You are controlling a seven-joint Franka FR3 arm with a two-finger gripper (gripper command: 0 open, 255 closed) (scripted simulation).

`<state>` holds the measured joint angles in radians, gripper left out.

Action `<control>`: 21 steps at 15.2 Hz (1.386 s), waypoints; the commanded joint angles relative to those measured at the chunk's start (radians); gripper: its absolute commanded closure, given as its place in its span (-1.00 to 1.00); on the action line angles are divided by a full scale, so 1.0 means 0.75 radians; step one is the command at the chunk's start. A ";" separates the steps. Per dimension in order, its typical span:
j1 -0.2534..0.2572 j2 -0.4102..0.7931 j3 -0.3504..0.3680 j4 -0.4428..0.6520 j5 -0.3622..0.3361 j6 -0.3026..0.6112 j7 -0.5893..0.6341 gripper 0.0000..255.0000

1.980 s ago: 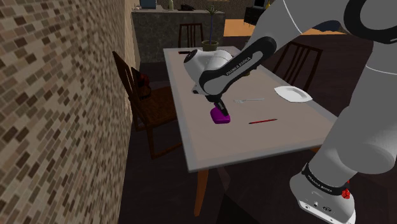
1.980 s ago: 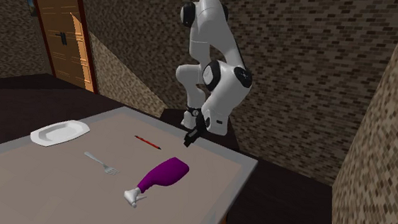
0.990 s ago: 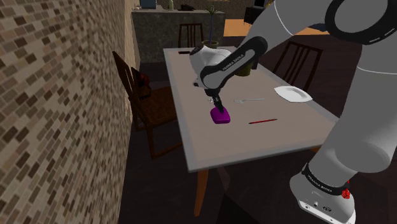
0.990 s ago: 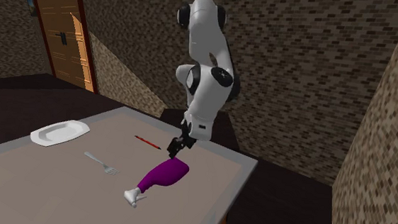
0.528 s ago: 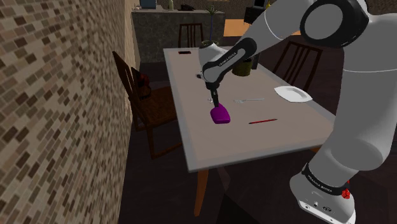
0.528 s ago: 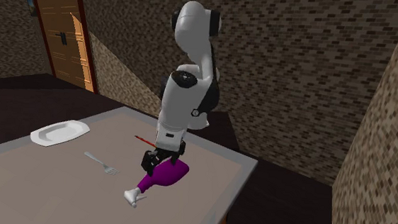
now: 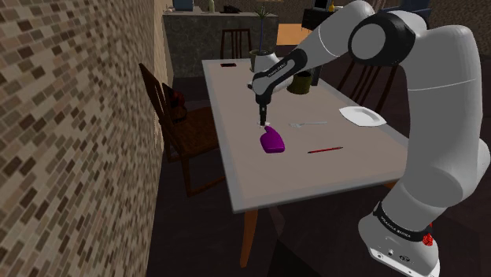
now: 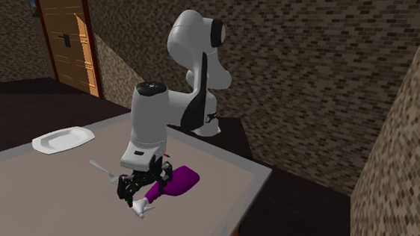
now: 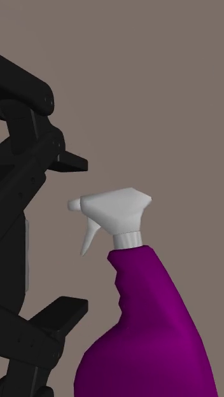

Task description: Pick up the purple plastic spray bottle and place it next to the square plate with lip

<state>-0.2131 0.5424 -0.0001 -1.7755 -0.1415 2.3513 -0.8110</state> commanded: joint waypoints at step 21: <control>-0.011 0.088 -0.003 0.016 0.002 0.080 -0.003 1.00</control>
<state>-0.2215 0.6085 -0.0023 -1.7635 -0.1398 2.4110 -0.8134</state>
